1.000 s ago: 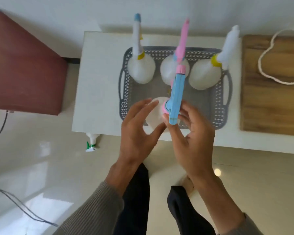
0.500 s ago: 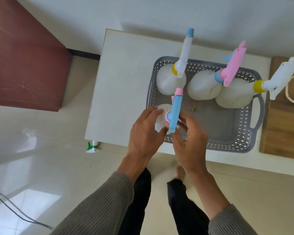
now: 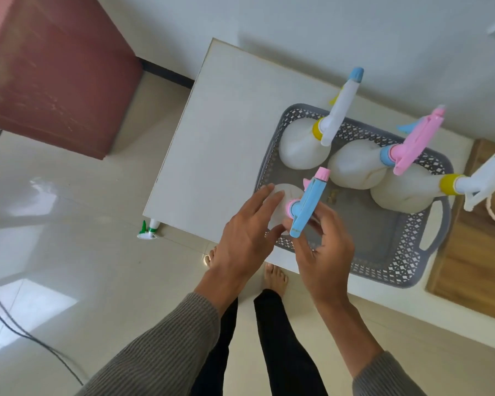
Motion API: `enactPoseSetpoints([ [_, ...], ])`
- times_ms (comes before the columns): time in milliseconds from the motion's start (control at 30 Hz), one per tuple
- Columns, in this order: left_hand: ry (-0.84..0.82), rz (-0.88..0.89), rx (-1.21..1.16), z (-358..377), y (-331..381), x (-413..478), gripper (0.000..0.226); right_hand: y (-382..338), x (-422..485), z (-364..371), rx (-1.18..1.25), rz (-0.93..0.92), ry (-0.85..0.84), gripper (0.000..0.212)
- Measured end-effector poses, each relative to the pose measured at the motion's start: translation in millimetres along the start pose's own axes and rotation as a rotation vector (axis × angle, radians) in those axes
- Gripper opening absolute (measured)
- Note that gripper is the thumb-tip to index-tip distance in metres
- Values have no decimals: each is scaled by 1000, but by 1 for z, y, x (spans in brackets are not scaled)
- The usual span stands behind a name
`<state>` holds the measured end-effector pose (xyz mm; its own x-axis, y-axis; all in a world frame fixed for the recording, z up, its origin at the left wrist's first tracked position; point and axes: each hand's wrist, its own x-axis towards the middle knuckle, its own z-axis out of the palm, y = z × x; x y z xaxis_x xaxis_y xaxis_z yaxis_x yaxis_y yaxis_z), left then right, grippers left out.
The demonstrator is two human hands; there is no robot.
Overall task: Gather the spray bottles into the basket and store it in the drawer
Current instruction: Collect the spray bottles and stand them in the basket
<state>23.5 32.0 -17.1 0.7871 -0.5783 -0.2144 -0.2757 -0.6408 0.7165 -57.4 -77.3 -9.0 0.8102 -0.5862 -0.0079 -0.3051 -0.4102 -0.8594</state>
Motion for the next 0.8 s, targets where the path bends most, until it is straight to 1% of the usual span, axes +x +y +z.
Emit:
enactPoseSetpoints([
  [100,81,-25,-21,-6,3,-16,63,-1,-6,-7,10,-4,-7,56],
  [167,209,-53,-16,-10,5,-32,56,-2,-14,-13,-7,13,0,64],
  [233,342,-90,-10,-14,7,-52,48,-2,-29,-19,-58,34,6,67],
  [333,449,-190,-48,-19,1,-86,41,-1,-53,-25,-127,15,-30,60],
  [467,469,-379,-21,-18,-23,-136,40,-6,-83,-20,-157,-31,-137,39],
  [500,469,-430,-20,-17,-32,-148,40,-8,-89,-16,-166,-51,-169,37],
  [567,446,-506,14,-18,-54,-168,41,-16,-99,0,-176,-92,-268,40],
  [667,389,-570,107,-21,-88,-193,45,-30,-113,31,-241,-128,-476,43],
  [733,385,-599,134,-28,-111,-206,46,-39,-122,58,-361,-197,-614,51],
  [800,392,-612,153,-36,-133,-217,47,-47,-132,91,-551,-293,-740,65],
])
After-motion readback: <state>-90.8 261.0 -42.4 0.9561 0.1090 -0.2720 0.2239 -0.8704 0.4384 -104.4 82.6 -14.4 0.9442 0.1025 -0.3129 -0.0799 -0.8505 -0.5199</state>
